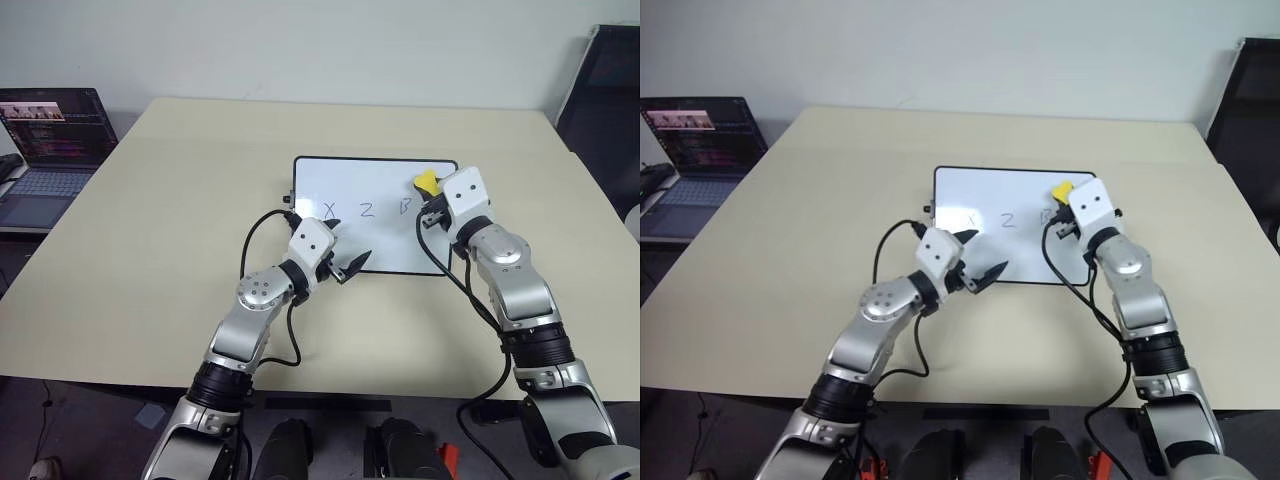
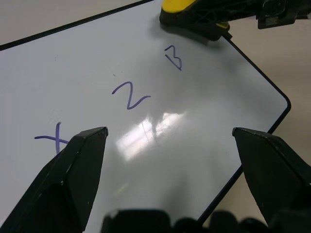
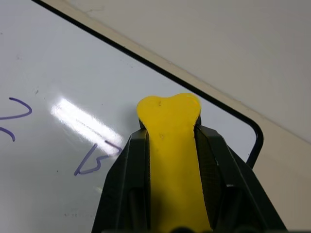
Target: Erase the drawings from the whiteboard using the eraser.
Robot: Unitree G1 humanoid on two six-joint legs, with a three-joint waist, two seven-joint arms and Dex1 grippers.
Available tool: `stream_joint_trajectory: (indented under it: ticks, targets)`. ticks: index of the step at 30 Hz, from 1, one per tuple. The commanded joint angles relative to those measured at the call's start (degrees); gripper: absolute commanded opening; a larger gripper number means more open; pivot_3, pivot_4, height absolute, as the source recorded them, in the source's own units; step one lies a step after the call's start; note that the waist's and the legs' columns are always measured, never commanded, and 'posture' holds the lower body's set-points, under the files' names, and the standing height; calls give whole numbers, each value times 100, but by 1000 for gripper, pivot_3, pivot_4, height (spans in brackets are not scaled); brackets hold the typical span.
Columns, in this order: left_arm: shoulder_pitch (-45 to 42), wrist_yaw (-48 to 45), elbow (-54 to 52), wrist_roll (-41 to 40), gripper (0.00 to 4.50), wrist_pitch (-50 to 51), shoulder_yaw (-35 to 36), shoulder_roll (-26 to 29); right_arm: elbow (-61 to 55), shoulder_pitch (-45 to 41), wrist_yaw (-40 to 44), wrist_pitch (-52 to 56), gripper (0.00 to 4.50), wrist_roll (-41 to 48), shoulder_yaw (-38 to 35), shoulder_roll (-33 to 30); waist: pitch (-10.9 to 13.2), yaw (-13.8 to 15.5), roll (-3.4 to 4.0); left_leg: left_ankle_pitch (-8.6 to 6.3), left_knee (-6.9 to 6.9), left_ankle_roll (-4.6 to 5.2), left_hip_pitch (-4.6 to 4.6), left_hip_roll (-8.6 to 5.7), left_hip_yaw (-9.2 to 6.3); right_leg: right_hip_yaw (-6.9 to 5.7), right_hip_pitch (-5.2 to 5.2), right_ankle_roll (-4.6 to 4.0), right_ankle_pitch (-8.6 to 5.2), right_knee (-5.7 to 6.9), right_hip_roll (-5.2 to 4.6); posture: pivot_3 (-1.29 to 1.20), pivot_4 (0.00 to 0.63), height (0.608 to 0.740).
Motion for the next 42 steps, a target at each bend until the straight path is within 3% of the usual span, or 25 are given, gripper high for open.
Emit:
stream_joint_trajectory:
  ticks: [1,16,28,42]
  targets:
    - [88,253,-317,86,4500,-94,216,59,-78,-202,6,-188,969,59,-95,72,0,-3,0,0,0,0,0,0,0,0,0,0,0,0,0,0,150,740]
    - [680,1271,-795,337,4500,333,626,54,497,-846,92,-514,969,-56,313,775,0,1,0,0,0,0,1,2,0,-1,-1,-1,1,2,-2,0,150,740]
    - [1109,1367,-1072,396,4500,282,619,70,773,-1029,121,-545,969,-226,747,1280,0,-6,0,0,-1,0,2,4,0,-1,-2,-2,1,4,-6,0,150,740]
    - [1107,1366,-1119,419,4500,261,593,52,1254,-1462,135,-81,969,-725,1054,1351,0,-4,0,0,-2,-1,1,3,0,-3,-4,-3,1,4,-6,0,150,740]
